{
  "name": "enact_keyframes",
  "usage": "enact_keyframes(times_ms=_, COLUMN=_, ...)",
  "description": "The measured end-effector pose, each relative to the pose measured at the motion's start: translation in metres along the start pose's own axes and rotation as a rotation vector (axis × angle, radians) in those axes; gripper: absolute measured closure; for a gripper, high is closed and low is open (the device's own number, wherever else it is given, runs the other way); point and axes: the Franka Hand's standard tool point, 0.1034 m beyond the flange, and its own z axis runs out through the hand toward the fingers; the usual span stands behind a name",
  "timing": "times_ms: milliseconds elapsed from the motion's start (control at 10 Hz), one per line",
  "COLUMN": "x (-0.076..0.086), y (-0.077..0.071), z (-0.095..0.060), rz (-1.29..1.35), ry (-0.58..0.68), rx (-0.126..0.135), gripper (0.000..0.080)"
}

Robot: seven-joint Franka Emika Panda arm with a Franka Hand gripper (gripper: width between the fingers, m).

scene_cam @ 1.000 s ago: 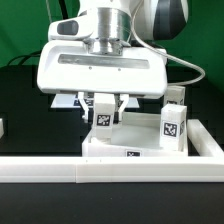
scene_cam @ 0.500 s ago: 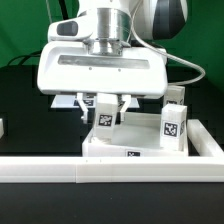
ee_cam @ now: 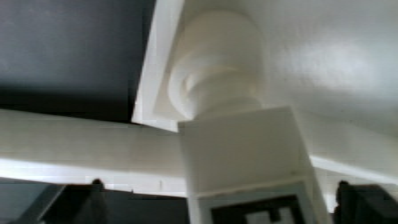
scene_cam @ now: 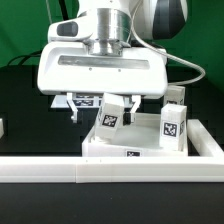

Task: Assemble square table

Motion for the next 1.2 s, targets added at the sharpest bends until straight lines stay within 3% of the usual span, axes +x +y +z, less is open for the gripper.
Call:
enact_keyframes(times_ms=300, x=0.005, y=-0.002, z=-0.011, rz=-0.005, ry=0.003, rx=0.004, gripper=0.0151)
enact_keyframes(times_ms=500, x=0.012, y=0.006, z=-0.018, rz=0.002, ry=0.006, rx=-0.001, gripper=0.0151)
enact_keyframes(times_ms=700, x=0.017, y=0.003, z=-0.021, rz=0.006, ry=-0.038, rx=0.026, gripper=0.0151)
enact_keyframes(times_ms=800, x=0.018, y=0.006, z=-0.021, rz=0.008, ry=-0.033, rx=0.022, gripper=0.0151)
enact_keyframes(times_ms=900, x=0.015, y=0.004, z=-0.018, rz=0.018, ry=-0.063, rx=0.037, gripper=0.0151)
enact_keyframes(times_ms=1000, x=0.013, y=-0.009, z=-0.017, rz=0.044, ry=-0.179, rx=0.100, gripper=0.0151)
enact_keyframes(times_ms=1100, x=0.017, y=-0.011, z=-0.017, rz=0.052, ry=-0.208, rx=0.112, gripper=0.0151)
enact_keyframes(times_ms=1200, x=0.009, y=-0.020, z=-0.016, rz=0.072, ry=-0.301, rx=0.148, gripper=0.0151)
